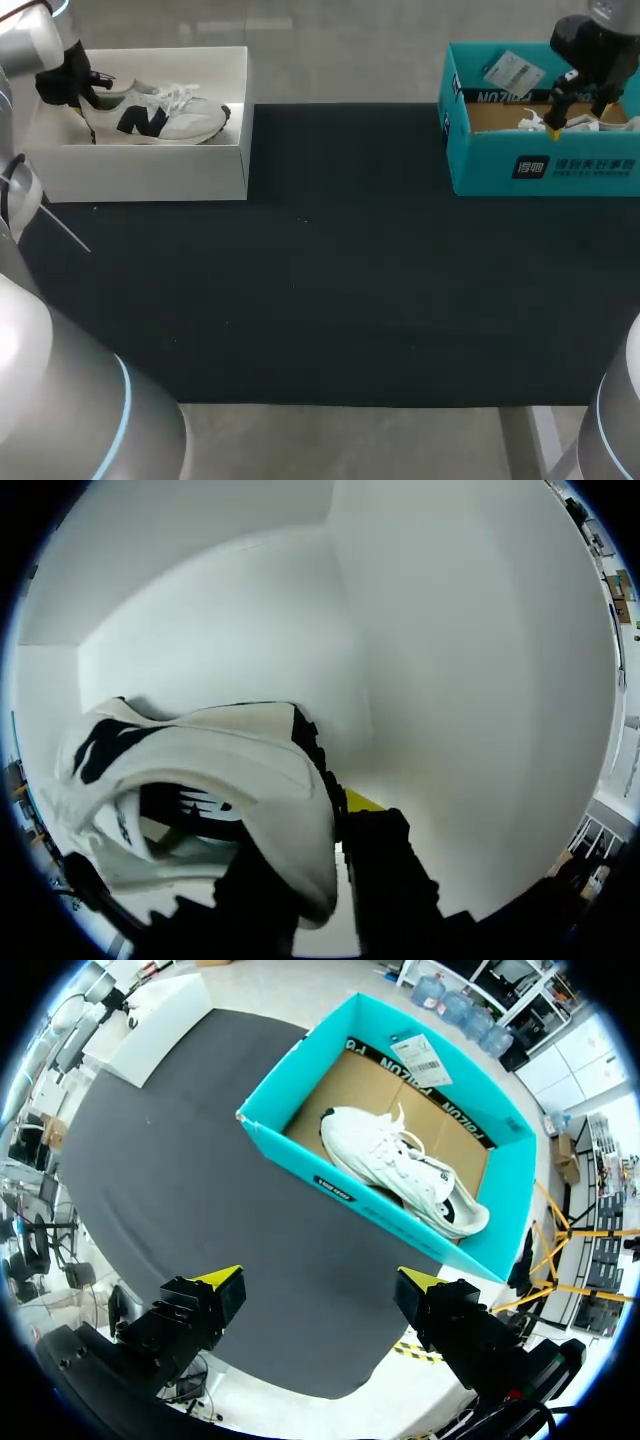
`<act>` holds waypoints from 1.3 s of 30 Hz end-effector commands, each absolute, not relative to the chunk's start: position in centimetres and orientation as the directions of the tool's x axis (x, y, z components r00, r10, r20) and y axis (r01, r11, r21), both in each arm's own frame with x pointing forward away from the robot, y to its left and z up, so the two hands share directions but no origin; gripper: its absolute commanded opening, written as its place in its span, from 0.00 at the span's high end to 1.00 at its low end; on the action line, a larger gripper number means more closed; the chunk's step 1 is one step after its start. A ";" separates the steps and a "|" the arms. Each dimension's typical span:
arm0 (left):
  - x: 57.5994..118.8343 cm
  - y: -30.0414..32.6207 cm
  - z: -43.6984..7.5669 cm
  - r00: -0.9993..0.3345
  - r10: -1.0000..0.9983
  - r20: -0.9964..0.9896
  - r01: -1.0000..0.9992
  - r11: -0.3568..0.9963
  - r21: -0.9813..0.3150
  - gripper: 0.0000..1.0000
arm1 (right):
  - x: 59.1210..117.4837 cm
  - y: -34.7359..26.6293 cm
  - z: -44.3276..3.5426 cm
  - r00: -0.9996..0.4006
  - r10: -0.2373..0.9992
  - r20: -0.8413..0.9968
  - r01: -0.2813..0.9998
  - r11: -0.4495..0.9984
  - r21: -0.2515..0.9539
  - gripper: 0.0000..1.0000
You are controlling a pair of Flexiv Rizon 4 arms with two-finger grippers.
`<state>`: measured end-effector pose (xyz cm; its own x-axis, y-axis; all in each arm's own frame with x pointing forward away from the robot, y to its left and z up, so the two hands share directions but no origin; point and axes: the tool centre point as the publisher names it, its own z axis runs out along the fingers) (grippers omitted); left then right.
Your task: Take the shoe out of the shoebox, open the shoe tongue, remove and reinsert the insole, then place the shoe into the shoebox
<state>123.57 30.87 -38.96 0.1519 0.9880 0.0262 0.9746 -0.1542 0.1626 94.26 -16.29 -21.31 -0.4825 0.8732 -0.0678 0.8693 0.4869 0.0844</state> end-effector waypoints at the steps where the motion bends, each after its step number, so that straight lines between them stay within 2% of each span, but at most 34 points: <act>1: 124.3 31.6 -37.0 0.160 0.987 0.004 0.970 -0.156 -0.187 1.00 | 94.3 -16.3 -21.3 -0.483 0.873 -0.068 0.869 0.487 0.084 0.00; 7: 124.4 31.0 -32.3 0.124 0.992 0.025 0.968 -0.115 -0.223 1.00 | 94.3 -16.3 -21.3 -0.483 0.873 -0.068 0.869 0.487 0.084 0.00; 18: 124.2 30.4 -24.8 0.056 0.996 0.063 0.979 -0.042 -0.202 1.00 | 94.3 -16.3 -21.3 -0.483 0.873 -0.068 0.869 0.487 0.084 0.00; 31: 124.2 30.9 -17.4 0.022 0.999 0.029 1.000 -0.022 0.011 1.00 | 94.3 -16.3 -21.3 -0.483 0.873 -0.068 0.869 0.487 0.084 0.00; 39: 124.4 31.4 -16.0 -0.007 1.000 -0.009 0.999 0.007 0.044 1.00 | 94.3 -16.3 -21.3 -0.483 0.873 -0.068 0.869 0.487 0.084 0.00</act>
<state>124.07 31.17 -17.36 -0.0093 0.9999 -0.0071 0.9880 0.0103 0.1539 94.26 -16.29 -21.31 -0.4826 0.8732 -0.0679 0.8693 0.4870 0.0845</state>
